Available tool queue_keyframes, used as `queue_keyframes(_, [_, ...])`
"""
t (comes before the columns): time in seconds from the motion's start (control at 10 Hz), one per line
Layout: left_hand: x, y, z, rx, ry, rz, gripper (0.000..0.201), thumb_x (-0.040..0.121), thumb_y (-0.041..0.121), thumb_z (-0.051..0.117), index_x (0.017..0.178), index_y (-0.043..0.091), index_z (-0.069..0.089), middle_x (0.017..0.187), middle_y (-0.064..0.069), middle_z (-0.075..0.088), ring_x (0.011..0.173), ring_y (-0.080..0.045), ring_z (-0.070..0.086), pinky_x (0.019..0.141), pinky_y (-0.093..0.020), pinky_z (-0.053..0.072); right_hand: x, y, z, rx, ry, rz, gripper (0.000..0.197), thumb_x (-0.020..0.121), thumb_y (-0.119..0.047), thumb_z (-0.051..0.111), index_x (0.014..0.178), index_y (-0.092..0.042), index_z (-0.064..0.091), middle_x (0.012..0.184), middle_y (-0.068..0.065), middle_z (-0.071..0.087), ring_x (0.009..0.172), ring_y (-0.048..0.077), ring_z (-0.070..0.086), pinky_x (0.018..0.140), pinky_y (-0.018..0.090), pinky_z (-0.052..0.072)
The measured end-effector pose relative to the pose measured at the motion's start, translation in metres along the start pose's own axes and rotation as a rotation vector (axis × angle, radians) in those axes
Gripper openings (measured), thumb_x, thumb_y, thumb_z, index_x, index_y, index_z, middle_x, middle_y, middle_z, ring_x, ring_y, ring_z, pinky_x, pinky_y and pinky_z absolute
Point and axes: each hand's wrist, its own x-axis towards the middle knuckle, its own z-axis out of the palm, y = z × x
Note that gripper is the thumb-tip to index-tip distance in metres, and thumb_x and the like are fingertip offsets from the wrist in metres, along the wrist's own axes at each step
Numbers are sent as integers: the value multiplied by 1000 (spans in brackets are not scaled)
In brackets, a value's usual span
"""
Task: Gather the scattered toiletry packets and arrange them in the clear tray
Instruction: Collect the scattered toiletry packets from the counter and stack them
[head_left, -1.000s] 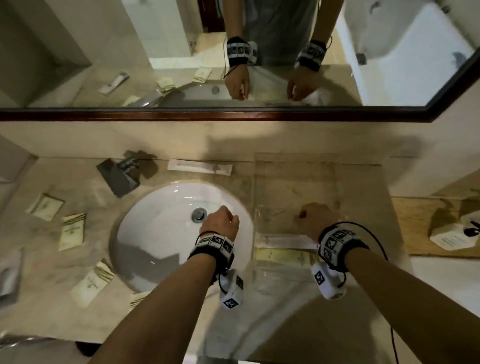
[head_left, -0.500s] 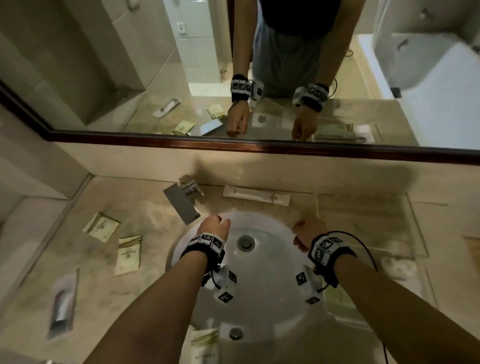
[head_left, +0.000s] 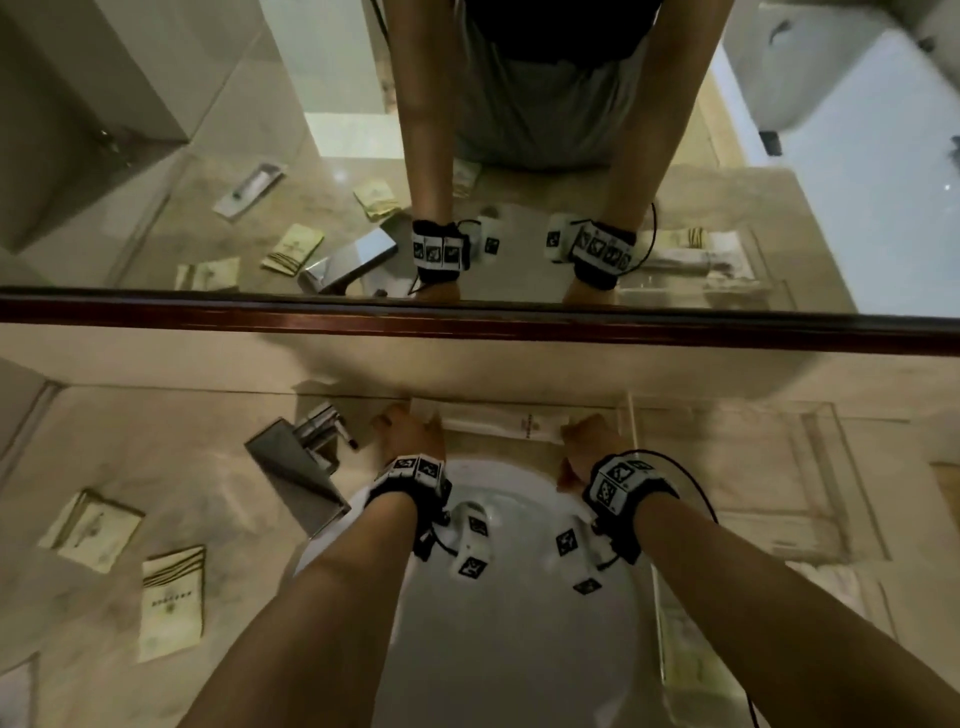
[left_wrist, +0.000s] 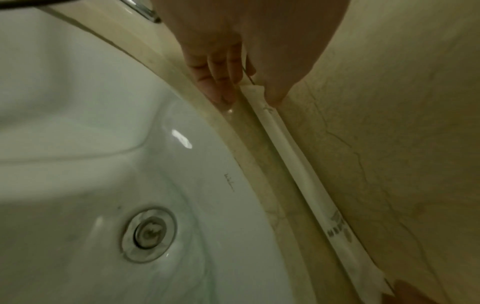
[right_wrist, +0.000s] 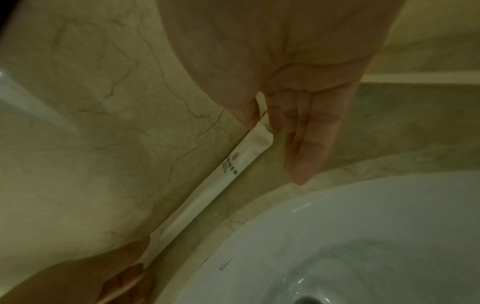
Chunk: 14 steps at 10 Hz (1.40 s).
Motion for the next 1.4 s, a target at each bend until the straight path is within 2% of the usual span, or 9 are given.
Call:
queue_keyframes(0.2, [38,-4,-2,-68,-83,38,40,90,32,58,122,7,54,130,-23,51,114,-42,51,96,-43,46,10,1,10,76,81,5,20,101,-21,41,107,-5,53,71,13,62,43,21,58,34,20,42])
queue_keyframes(0.4, [14,-16,-12,-25,-57,30,34,98,25,43,110,-2,59,111,-28,61,102,-40,59,78,-39,45,-6,8,4,126,38,-43,19,98,-13,45,99,0,59,55,14,63,40,21,59,42,24,50])
queue_keyframes(0.6, [-46,-25,-25,-86,0,100,31,94,30,53,111,7,64,115,-20,66,109,-36,60,91,-36,47,-59,33,-29,6,101,-121,12,92,-10,52,90,-3,62,64,10,65,51,20,62,40,18,49])
queue_keyframes(0.7, [-82,-26,-20,-156,-20,156,14,90,21,61,97,9,65,104,-15,70,98,-30,65,88,-36,52,-75,65,-53,14,172,-152,14,89,-10,54,88,-3,67,74,17,71,66,32,70,61,40,61])
queue_keyframes(0.8, [-125,-29,-2,-167,-77,226,8,88,20,67,88,15,60,92,-11,70,86,-25,67,82,-32,52,-89,106,-80,59,196,-137,14,89,-10,55,78,-9,63,75,21,71,68,36,71,65,50,61])
queue_keyframes(1.0, [-193,-30,60,-35,-243,268,27,84,33,71,98,10,72,91,-5,73,87,-21,67,85,-31,54,-109,193,-138,123,255,-39,9,88,-8,57,83,-6,65,69,17,66,59,28,62,60,38,59])
queue_keyframes(1.1, [-223,-22,82,124,-290,351,32,87,39,66,99,11,72,87,3,64,82,-15,57,75,-22,40,-116,229,-165,54,285,-8,10,86,-12,59,86,-6,67,79,18,70,73,34,69,72,45,61])
queue_keyframes(1.3, [-262,-8,125,245,-303,421,24,84,29,71,98,10,76,98,-11,74,97,-26,68,87,-29,52,-121,278,-204,-86,302,13,17,87,-15,58,82,-4,70,80,15,74,59,22,63,52,21,46])
queue_keyframes(1.4, [-273,-3,138,383,-247,485,21,85,30,67,89,12,75,90,-10,74,90,-28,68,79,-28,52,-118,287,-208,-144,280,3,19,88,-16,57,82,-6,71,81,15,74,72,28,69,61,25,52])
